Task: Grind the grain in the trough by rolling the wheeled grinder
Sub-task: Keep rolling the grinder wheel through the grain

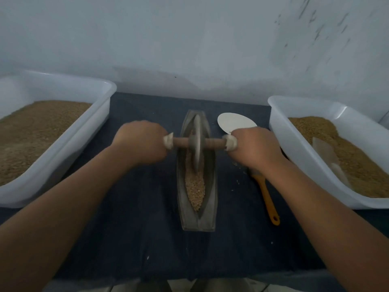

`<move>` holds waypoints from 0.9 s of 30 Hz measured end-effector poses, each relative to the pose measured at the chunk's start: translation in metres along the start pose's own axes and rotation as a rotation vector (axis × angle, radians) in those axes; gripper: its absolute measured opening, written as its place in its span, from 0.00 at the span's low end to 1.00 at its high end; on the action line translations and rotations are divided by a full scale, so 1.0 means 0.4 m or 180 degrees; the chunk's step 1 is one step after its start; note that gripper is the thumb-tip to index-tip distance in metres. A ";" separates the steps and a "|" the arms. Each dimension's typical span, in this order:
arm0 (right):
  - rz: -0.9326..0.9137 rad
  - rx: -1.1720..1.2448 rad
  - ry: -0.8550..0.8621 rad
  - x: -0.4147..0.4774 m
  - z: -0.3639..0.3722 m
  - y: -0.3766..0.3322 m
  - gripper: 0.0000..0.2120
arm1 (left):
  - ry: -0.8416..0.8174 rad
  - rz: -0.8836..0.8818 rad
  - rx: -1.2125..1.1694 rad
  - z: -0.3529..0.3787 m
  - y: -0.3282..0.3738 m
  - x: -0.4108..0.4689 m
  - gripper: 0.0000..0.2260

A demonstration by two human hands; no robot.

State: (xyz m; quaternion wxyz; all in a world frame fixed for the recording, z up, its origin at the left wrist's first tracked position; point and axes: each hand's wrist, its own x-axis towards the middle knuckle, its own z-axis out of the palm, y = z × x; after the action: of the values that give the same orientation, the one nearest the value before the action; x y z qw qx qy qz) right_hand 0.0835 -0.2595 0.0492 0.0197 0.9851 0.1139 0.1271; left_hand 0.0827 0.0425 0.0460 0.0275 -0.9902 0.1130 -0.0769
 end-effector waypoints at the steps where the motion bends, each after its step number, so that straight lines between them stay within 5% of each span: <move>1: 0.0128 -0.0037 0.0066 0.031 0.012 0.002 0.15 | 0.0143 -0.0063 0.0056 -0.006 0.004 0.035 0.11; 5: 0.0381 0.0057 0.0013 0.063 0.037 0.009 0.16 | 0.0255 0.0002 0.0159 -0.030 0.023 0.077 0.09; 14: -0.0132 0.0217 -0.0342 -0.113 -0.013 0.021 0.19 | 0.0138 0.0350 0.0161 -0.008 -0.001 -0.122 0.11; 21: 0.0304 -0.0127 0.0297 0.081 0.022 0.002 0.15 | 0.0056 -0.0194 -0.0036 -0.022 0.009 0.086 0.10; 27: 0.0028 0.0086 -0.0135 -0.077 -0.021 -0.003 0.22 | -0.0056 0.0243 -0.0034 -0.007 -0.004 -0.061 0.12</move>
State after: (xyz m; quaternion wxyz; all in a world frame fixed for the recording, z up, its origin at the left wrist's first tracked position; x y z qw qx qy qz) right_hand 0.0521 -0.2652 0.0495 0.0082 0.9883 0.1107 0.1047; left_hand 0.0590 0.0496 0.0455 0.0261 -0.9860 0.1508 -0.0665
